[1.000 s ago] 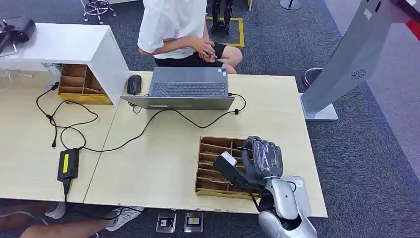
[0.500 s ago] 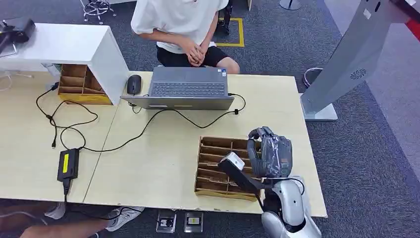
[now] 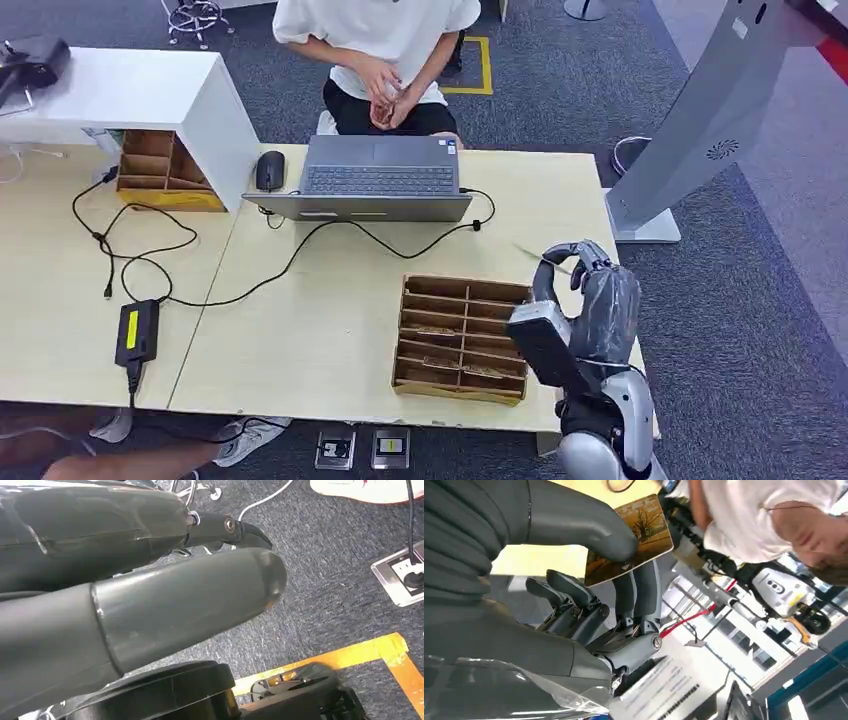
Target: Pass the card to the sensor for recognition and then transmit it.
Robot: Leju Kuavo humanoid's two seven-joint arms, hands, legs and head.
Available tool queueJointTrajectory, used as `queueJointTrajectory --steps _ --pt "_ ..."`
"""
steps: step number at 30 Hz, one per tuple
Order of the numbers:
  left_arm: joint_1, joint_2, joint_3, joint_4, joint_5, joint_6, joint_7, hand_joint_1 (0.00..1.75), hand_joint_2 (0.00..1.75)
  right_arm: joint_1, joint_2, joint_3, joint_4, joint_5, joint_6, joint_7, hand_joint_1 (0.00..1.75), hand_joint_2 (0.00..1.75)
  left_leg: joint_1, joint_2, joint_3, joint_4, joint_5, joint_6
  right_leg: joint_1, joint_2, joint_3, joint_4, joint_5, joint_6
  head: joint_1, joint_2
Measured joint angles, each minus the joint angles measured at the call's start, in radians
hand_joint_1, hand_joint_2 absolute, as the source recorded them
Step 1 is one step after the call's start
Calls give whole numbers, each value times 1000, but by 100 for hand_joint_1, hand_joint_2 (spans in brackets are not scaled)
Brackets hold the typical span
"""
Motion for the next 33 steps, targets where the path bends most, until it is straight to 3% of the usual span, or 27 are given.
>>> queueJointTrajectory --steps 8,13,19,27,33 --pt "-7 0 -2 0 -32 -16 4 0 0 -43 -3 -19 -15 -103 40 -88 175 175 0 0 0 0 0 -1 0 0 0 3 0 0 0 0" --pt "-33 0 -8 0 -76 -31 34 0 0 -187 19 -15 45 -91 71 -106 175 175 0 0 1 0 2 -3 -1 0 0 4 0 0 0 0" --pt "-62 0 -31 0 -119 -59 65 0 0 -379 73 5 223 -74 63 -70 175 175 0 -1 2 0 3 -5 -1 -1 0 6 0 0 0 0" --pt "-82 0 -56 0 -158 -71 85 0 0 -525 123 35 444 -47 61 -26 175 175 0 -3 2 0 4 -5 0 -1 -1 8 0 -1 0 0" --pt "-87 0 -70 0 -160 -66 88 0 0 -616 175 63 623 -41 68 -33 175 175 1 -3 2 0 4 -5 0 -1 -1 8 0 -1 0 0"
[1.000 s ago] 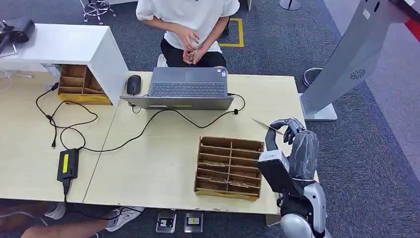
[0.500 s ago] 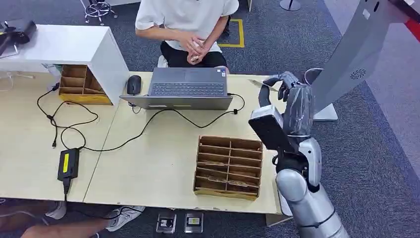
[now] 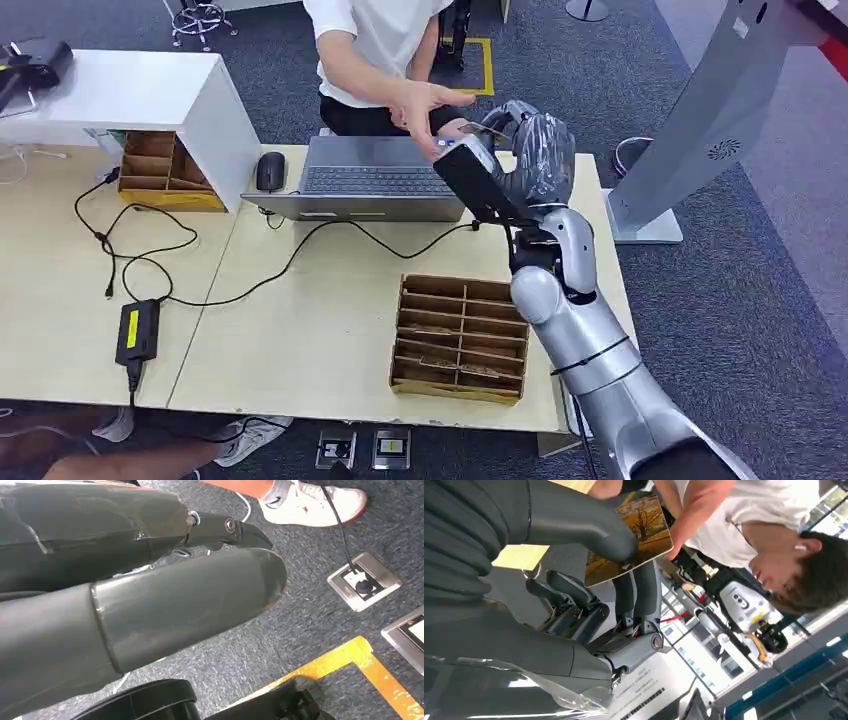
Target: Pass the card to the sensor for recognition and then transmit it.
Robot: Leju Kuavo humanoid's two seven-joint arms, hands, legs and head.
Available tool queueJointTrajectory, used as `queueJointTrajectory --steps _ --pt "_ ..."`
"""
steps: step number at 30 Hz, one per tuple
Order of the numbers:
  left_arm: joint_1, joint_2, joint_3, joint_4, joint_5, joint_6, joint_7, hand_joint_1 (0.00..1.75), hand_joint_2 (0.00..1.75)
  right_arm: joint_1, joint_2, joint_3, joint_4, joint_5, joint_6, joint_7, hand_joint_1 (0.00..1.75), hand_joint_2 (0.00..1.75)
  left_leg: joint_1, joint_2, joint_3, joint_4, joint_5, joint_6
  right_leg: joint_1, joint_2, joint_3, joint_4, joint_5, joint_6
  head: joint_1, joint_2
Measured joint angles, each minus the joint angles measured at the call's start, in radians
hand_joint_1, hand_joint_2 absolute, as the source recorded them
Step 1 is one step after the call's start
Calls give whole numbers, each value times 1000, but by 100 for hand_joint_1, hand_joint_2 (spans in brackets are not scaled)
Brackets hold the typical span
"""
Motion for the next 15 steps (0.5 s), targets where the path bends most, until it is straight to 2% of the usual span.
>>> queueJointTrajectory --steps 5,6,7,8,9,15 --pt "0 0 -1 0 3 1 0 0 0 -34 29 19 89 -2 0 -6 175 175 0 1 0 0 0 0 0 0 -1 0 0 0 0 0" --pt "0 1 -1 0 6 1 0 0 0 -44 34 24 109 -2 0 -7 47 175 0 1 0 0 0 0 0 0 -1 0 0 0 0 0" --pt "1 1 0 0 8 1 0 0 0 -50 41 30 127 -5 0 -11 0 175 0 1 0 0 0 0 0 0 -1 0 0 0 0 0" --pt "2 2 0 0 10 2 0 0 0 -54 47 34 142 -10 -1 -16 0 175 0 1 0 0 0 0 0 0 -1 0 0 0 0 0" --pt "3 2 0 0 11 3 0 0 0 -59 55 40 157 -12 -2 -19 0 0 0 1 0 0 0 0 0 0 -1 0 0 0 0 0" --pt "11 5 0 0 24 18 -5 0 0 -78 80 60 211 -27 5 -21 0 0 0 1 0 0 0 0 0 0 -1 1 0 0 0 0"
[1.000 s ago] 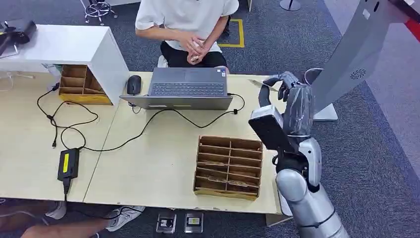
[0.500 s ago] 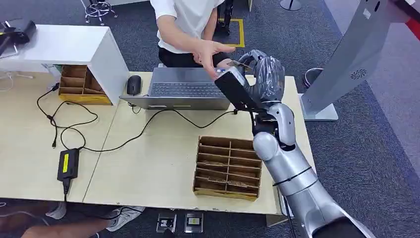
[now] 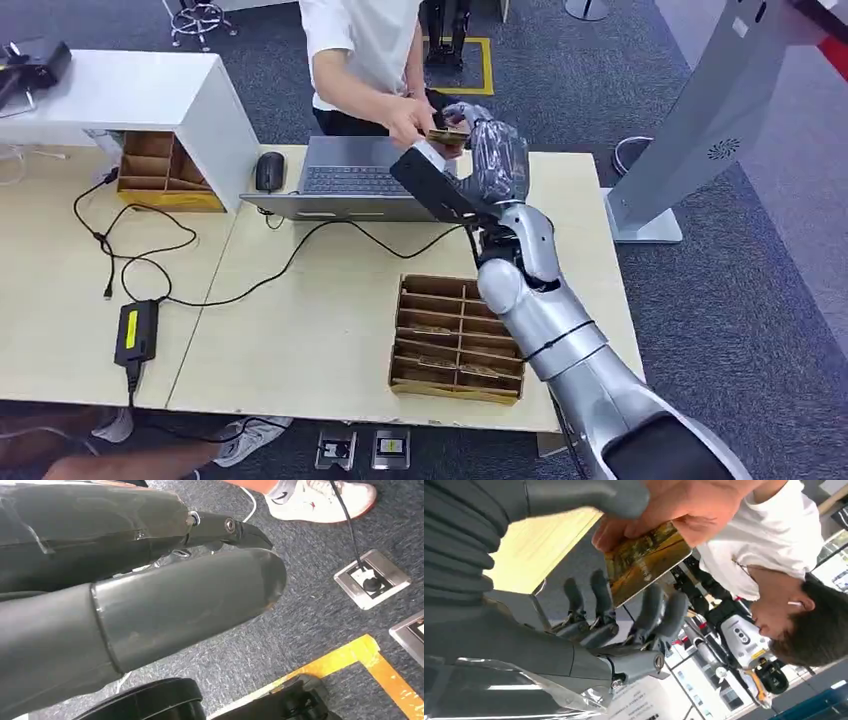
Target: Pass the card to the sensor for recognition and then transmit it.
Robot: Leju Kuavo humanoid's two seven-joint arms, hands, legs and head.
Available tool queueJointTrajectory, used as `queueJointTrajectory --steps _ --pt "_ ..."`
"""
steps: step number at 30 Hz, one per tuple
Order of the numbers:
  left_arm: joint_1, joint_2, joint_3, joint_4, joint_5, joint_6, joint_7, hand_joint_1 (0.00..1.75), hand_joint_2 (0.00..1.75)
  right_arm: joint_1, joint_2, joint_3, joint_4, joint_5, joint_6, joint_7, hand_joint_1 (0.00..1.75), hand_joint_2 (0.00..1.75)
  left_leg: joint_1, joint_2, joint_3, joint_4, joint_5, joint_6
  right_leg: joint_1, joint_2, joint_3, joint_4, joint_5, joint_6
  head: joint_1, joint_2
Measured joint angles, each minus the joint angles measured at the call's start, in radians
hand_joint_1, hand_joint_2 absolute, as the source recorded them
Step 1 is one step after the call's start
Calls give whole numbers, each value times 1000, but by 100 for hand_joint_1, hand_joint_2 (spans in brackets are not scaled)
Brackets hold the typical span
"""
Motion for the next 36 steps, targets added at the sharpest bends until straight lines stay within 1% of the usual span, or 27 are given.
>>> queueJointTrajectory --steps 3,4,5,7,11,14,19,21,23,27,29,33,36 --pt "8 2 1 0 8 9 -9 0 0 -4 9 12 8 -14 0 -5 0 0 0 0 1 0 0 0 0 0 0 0 0 0 0 0" --pt "11 3 1 0 11 12 -10 0 0 -2 9 14 7 -17 -2 -6 0 0 0 0 16 0 1 -1 0 0 0 0 0 0 0 0" --pt "16 3 1 0 17 16 -14 0 0 4 8 16 0 -25 -5 -6 0 0 0 -1 15 0 2 -2 0 0 0 0 0 0 1 0" --pt "27 5 2 0 24 22 -21 0 0 31 5 23 -31 -29 -8 -3 0 0 0 -1 16 0 2 -2 0 0 0 0 0 0 0 0" --pt "41 7 5 0 34 30 -31 0 0 99 -14 29 -132 -35 -14 16 0 0 0 -1 16 0 2 -2 0 0 0 0 0 0 0 0" --pt "51 8 8 0 45 39 -43 0 0 165 -37 30 -222 -56 -38 13 0 0 0 -1 16 0 2 -2 0 0 0 0 0 0 0 0" --pt "69 11 22 1 59 45 -55 0 0 305 -83 30 -403 -99 -71 -11 0 0 0 0 17 0 2 -2 0 0 0 0 0 0 0 0" --pt "72 12 24 1 60 44 -58 0 0 367 -102 29 -477 -157 -73 -40 0 0 0 0 17 0 1 -2 0 0 0 0 0 0 0 0" --pt "75 13 27 1 62 43 -58 0 0 431 -119 29 -554 -214 -61 -69 0 0 0 -1 17 0 1 -2 0 0 0 0 0 0 0 0" --pt "77 16 29 2 69 43 -60 0 0 537 -153 27 -698 -343 0 -137 0 0 0 1 17 0 1 -3 0 0 0 0 0 0 0 0" --pt "77 17 29 2 71 43 -61 0 0 577 -163 27 -751 -379 19 -153 0 0 0 0 17 0 1 -3 0 0 0 0 0 0 0 0" --pt "78 19 40 2 78 39 -61 0 0 649 -183 25 -864 -538 65 -200 0 0 0 0 17 0 1 -3 0 0 0 0 0 0 0 0" --pt "78 21 46 3 79 37 -61 0 0 676 -194 21 -914 -575 77 -207 0 0 0 1 17 0 1 -3 0 0 0 0 1 -1 0 0"
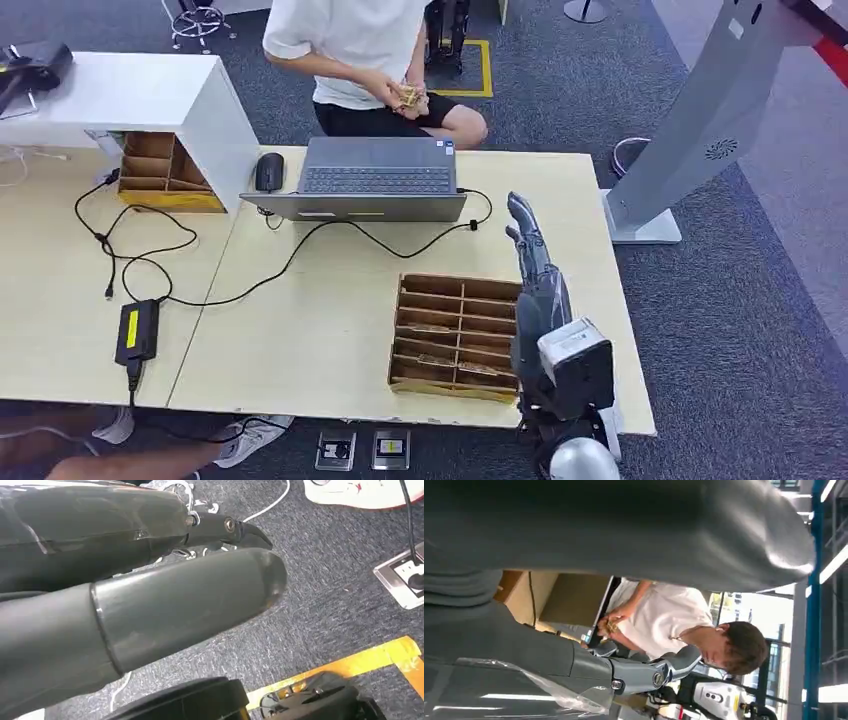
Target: Pass the card to the sensor for recognition and then transmit it.
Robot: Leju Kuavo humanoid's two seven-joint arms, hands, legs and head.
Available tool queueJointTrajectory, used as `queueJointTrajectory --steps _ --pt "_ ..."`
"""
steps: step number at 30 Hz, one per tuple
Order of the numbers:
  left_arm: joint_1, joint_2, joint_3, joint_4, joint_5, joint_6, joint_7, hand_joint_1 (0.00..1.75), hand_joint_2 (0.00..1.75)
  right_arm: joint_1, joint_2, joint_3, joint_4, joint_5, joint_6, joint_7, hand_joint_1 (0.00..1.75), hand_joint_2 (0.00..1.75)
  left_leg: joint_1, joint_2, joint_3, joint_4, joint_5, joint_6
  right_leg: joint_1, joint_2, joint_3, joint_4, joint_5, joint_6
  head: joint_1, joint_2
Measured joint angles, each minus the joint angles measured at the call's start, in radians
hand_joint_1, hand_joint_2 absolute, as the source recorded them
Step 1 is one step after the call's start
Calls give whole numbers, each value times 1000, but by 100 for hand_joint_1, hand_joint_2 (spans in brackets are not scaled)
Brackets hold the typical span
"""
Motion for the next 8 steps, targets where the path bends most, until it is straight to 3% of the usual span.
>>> queueJointTrajectory --steps 8 --pt "0 0 7 1 5 3 -8 0 0 23 -24 -11 -79 -26 11 5 0 0 0 0 0 0 0 0 0 0 0 0 0 0 0 0"
